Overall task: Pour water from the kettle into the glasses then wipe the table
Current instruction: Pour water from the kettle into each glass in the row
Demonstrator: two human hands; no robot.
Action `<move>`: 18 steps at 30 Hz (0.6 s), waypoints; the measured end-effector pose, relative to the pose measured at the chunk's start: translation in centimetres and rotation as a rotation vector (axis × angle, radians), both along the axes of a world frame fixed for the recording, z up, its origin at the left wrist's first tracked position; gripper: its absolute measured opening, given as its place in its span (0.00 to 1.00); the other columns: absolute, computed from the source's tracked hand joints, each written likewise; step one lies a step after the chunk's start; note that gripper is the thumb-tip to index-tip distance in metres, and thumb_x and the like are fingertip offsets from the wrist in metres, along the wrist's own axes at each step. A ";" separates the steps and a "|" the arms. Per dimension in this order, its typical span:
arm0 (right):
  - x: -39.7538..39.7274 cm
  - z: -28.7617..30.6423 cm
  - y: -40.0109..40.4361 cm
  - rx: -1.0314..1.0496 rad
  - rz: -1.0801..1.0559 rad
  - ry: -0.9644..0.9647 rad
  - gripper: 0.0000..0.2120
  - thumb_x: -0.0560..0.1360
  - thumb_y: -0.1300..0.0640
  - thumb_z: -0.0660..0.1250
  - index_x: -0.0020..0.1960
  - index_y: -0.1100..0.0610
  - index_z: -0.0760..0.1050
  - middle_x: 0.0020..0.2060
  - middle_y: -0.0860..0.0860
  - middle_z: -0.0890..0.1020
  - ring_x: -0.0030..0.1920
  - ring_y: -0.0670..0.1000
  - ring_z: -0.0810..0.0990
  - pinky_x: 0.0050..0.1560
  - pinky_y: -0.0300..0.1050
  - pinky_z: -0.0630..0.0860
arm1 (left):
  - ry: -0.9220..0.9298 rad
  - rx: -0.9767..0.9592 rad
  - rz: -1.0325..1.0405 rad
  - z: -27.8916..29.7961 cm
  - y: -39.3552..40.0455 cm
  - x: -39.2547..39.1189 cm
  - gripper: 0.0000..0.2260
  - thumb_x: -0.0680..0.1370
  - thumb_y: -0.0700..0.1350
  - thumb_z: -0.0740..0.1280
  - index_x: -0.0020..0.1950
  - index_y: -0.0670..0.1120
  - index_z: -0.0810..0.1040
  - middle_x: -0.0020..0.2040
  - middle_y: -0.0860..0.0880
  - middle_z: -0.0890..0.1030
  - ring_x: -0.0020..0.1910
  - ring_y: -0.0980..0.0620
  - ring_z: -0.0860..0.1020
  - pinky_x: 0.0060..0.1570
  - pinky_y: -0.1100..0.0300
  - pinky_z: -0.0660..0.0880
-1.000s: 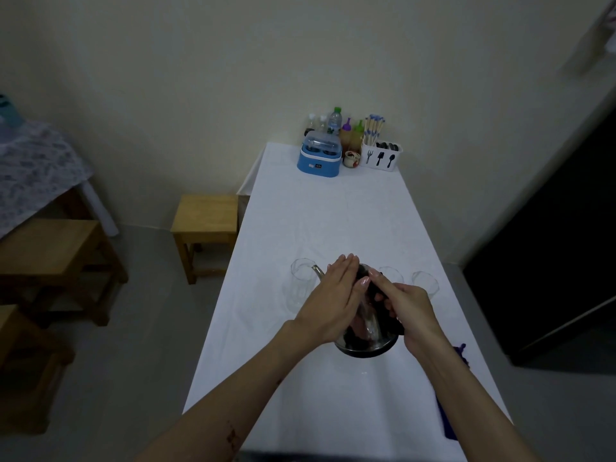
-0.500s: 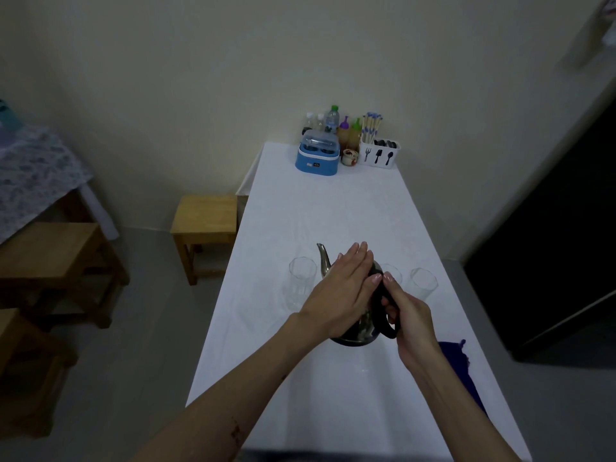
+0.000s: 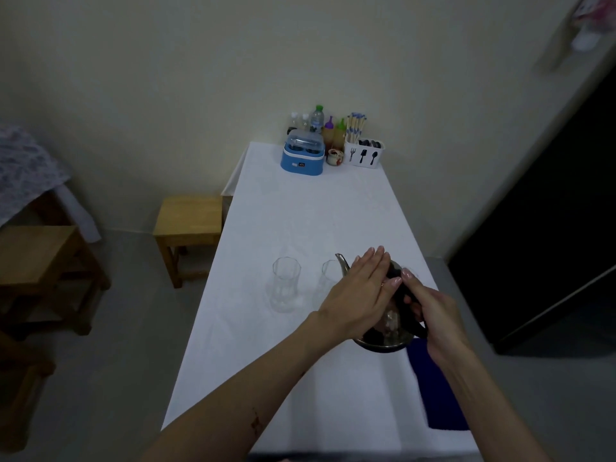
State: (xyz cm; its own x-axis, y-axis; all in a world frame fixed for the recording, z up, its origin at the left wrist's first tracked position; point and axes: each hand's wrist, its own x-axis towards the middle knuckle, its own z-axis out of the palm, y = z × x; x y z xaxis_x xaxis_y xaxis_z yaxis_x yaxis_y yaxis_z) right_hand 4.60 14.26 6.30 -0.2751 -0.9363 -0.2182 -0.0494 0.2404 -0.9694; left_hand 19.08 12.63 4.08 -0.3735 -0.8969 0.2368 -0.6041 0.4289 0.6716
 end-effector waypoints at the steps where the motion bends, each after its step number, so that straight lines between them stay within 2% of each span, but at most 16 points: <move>1: -0.4 -0.1 -0.1 0.003 0.004 0.016 0.22 0.72 0.44 0.74 0.40 0.64 0.80 0.26 0.47 0.77 0.25 0.43 0.73 0.31 0.39 0.69 | 0.005 0.014 0.003 -0.1 0.0 -0.3 0.26 0.83 0.53 0.48 0.78 0.41 0.52 0.80 0.46 0.52 0.78 0.54 0.46 0.75 0.62 0.40; 4: -1.2 -0.3 -0.5 0.024 0.015 0.076 0.26 0.71 0.41 0.74 0.43 0.67 0.82 0.28 0.49 0.80 0.29 0.46 0.75 0.35 0.41 0.70 | 0.020 0.083 0.004 -0.6 -0.1 -1.0 0.27 0.84 0.55 0.47 0.79 0.43 0.50 0.80 0.47 0.50 0.78 0.55 0.45 0.75 0.61 0.40; 8: -1.3 -0.5 -1.2 0.067 0.058 0.129 0.25 0.69 0.39 0.75 0.41 0.64 0.83 0.32 0.51 0.83 0.35 0.50 0.78 0.38 0.43 0.71 | 0.056 0.183 0.009 -1.3 -0.5 -1.0 0.27 0.83 0.56 0.46 0.79 0.43 0.48 0.80 0.48 0.47 0.78 0.56 0.43 0.75 0.60 0.41; 13: -1.3 -0.6 -2.3 0.099 0.116 0.176 0.18 0.71 0.45 0.75 0.37 0.61 0.83 0.24 0.46 0.80 0.32 0.48 0.76 0.36 0.40 0.71 | 0.100 0.276 0.026 -1.5 -0.6 -0.9 0.28 0.83 0.56 0.45 0.79 0.43 0.47 0.80 0.48 0.45 0.78 0.56 0.42 0.76 0.57 0.42; 18: -1.7 -0.5 -3.0 0.107 0.163 0.227 0.20 0.71 0.43 0.76 0.38 0.61 0.83 0.28 0.50 0.81 0.34 0.49 0.77 0.39 0.42 0.73 | 0.131 0.294 0.044 -1.6 -0.7 -1.0 0.27 0.83 0.56 0.45 0.79 0.43 0.48 0.80 0.48 0.45 0.78 0.56 0.42 0.76 0.59 0.42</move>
